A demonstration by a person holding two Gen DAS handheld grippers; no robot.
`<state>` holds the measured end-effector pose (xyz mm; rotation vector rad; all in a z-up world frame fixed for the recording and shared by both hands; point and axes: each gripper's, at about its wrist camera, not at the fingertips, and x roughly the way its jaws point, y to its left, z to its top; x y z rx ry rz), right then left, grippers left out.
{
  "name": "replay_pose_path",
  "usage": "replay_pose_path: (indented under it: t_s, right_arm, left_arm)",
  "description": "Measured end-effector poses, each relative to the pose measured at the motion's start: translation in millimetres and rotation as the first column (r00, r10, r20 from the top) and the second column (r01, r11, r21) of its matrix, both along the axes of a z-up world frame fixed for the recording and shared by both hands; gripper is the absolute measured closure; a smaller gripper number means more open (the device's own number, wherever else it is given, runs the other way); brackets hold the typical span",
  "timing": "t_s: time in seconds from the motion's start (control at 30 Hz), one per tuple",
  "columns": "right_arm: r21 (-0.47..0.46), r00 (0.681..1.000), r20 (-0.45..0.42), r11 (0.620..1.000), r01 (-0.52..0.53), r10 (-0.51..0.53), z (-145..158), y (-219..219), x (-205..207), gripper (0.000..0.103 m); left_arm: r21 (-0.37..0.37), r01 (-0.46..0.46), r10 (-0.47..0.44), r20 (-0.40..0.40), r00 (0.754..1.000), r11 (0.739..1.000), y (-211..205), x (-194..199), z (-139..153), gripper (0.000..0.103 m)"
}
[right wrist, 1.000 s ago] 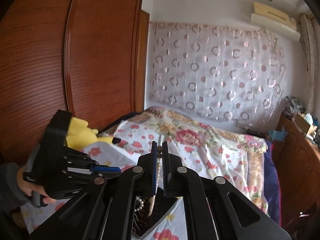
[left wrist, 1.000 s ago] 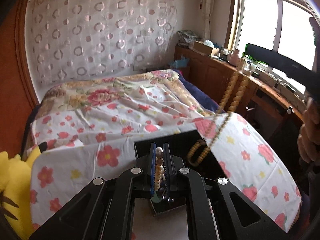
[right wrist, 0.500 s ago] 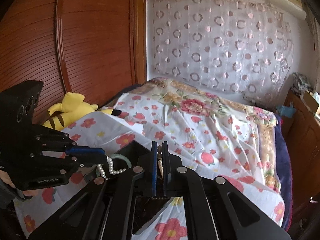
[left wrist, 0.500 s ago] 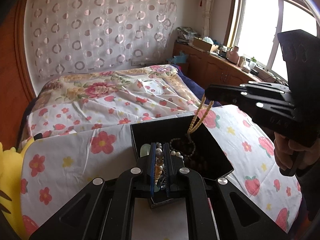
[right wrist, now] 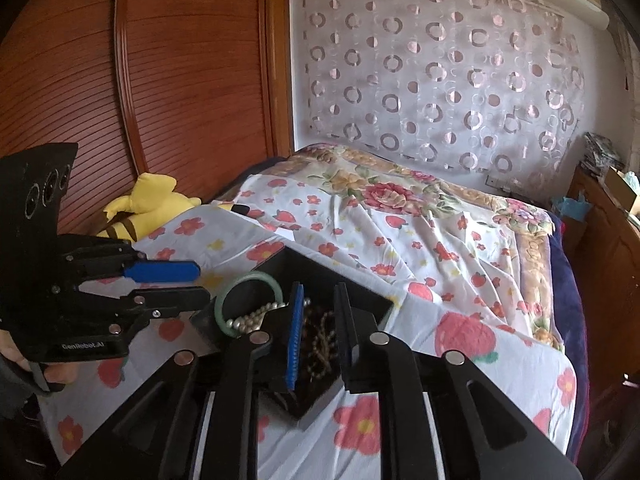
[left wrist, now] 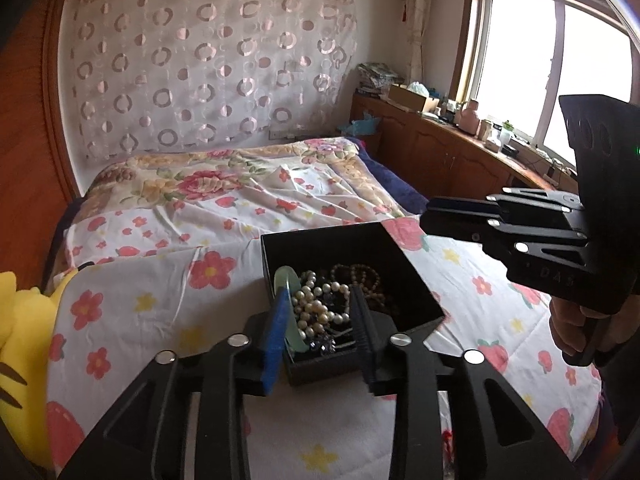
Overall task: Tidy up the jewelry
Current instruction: 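Withdraw both grippers from the box toward the remaining jewelry, then grasp the red cord bracelet with the right gripper and lift it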
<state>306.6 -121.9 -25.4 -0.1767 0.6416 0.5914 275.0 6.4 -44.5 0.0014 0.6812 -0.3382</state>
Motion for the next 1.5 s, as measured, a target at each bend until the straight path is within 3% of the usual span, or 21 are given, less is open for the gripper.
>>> replay_pose_path:
  t_s: [0.13, 0.2, 0.33, 0.63, 0.93, 0.97, 1.03, 1.07, 1.2, 1.5]
  right_arm:
    - [0.013, 1.0, -0.015, 1.0, 0.01, -0.01, -5.2, -11.0, -28.8, 0.085]
    - [0.006, 1.0, -0.029, 1.0, 0.009, -0.009, -12.1, -14.5, -46.0, 0.085]
    - [-0.017, 0.997, -0.075, 1.0, 0.006, -0.008, -33.5, -19.1, -78.0, 0.085]
    - [-0.051, 0.982, -0.188, 0.999, 0.016, -0.025, -78.0, -26.9, -118.2, 0.085]
    - [-0.18, 0.971, -0.235, 0.984, -0.002, -0.041, -100.7, -13.3, -123.2, 0.086]
    - [-0.191, 0.972, -0.233, 0.982, -0.007, -0.039, -100.9, -11.3, -123.3, 0.086]
    - [-0.192, 0.969, -0.246, 0.981, -0.037, -0.012, -101.5, -7.4, -124.2, 0.099]
    - [-0.206, 0.971, -0.237, 0.978, -0.042, -0.008, -102.1, -5.4, -126.4, 0.099]
    - [-0.201, 0.98, -0.198, 0.978, -0.05, 0.01, -93.3, -3.9, -134.9, 0.1]
    - [-0.071, 0.999, -0.044, 0.997, -0.035, 0.032, -26.6, -13.7, -159.5, 0.1]
  left_arm:
    - [-0.023, -0.015, 0.015, 0.021, 1.0, 1.0, 4.1, -24.6, 3.9, 0.053]
    - [-0.038, -0.025, 0.026, 0.031, 0.999, 0.999, 6.8, -38.7, 3.9, 0.039]
    - [-0.045, -0.047, 0.048, 0.034, 0.998, 0.998, 11.9, -66.0, -1.4, 0.028]
    - [-0.042, -0.054, 0.055, 0.008, 0.998, 0.998, 13.2, -108.8, -21.0, 0.027]
    - [-0.026, -0.05, 0.05, -0.012, 0.999, 0.998, 4.7, -139.7, -37.5, 0.027]
    - [-0.029, -0.055, 0.054, -0.015, 0.998, 0.998, 5.2, -142.5, -38.6, 0.027]
    - [-0.036, -0.059, 0.059, -0.017, 0.998, 0.998, 5.9, -148.2, -39.4, 0.027]
    - [-0.037, -0.061, 0.061, -0.017, 0.998, 0.997, 6.0, -150.0, -39.3, 0.027]
    - [-0.029, -0.063, 0.062, -0.025, 0.998, 0.998, 5.7, -156.4, -45.5, 0.027]
    - [-0.018, -0.059, 0.058, -0.056, 0.997, 0.998, 0.4, -153.6, -56.7, 0.027]
